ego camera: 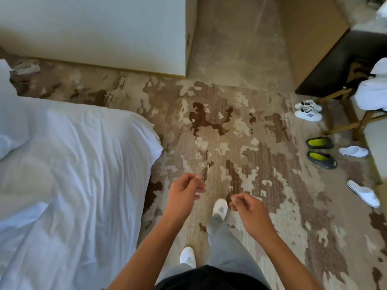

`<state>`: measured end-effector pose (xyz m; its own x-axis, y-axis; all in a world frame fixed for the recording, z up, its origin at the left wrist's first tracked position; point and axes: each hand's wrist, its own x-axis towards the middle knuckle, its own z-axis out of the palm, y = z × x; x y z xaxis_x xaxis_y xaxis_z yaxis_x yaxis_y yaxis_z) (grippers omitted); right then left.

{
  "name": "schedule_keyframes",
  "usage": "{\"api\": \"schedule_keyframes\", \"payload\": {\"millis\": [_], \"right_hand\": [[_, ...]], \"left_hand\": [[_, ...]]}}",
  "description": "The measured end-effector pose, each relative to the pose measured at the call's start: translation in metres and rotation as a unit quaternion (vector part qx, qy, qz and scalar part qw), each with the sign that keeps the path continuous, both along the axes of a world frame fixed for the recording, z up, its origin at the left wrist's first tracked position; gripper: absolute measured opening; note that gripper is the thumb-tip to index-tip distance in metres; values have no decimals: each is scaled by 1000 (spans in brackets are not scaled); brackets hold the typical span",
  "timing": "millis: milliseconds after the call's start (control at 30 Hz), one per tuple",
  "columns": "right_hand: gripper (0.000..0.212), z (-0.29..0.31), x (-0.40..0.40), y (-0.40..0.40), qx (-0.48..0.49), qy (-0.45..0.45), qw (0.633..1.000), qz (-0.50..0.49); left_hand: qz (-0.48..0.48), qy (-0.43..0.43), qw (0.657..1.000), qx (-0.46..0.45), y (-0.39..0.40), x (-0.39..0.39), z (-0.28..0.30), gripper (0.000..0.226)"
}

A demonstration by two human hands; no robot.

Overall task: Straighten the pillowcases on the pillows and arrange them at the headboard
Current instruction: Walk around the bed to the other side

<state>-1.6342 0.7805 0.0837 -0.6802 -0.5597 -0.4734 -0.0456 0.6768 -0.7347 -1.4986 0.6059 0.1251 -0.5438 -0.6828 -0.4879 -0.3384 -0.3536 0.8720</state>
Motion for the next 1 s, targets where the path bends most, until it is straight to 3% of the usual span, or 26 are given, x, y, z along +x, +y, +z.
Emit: {"api": "schedule_keyframes", "payload": {"millis": [200, 533, 767, 1000], "right_hand": [[21, -21, -128, -188, -32, -12, 993, 110], [20, 20, -273, -535, -102, -8, 946, 309], [19, -2, -341, -706, -60, -3, 942, 332], [19, 4, -392, -865, -16, 6, 949, 314]], "left_hand": [[99, -40, 994, 11, -136, -83, -32, 20], [314, -64, 947, 27, -351, -170, -21, 19], [306, -41, 951, 33, -543, -260, -36, 20], [286, 0, 958, 11, -746, -313, -8, 18]]}}
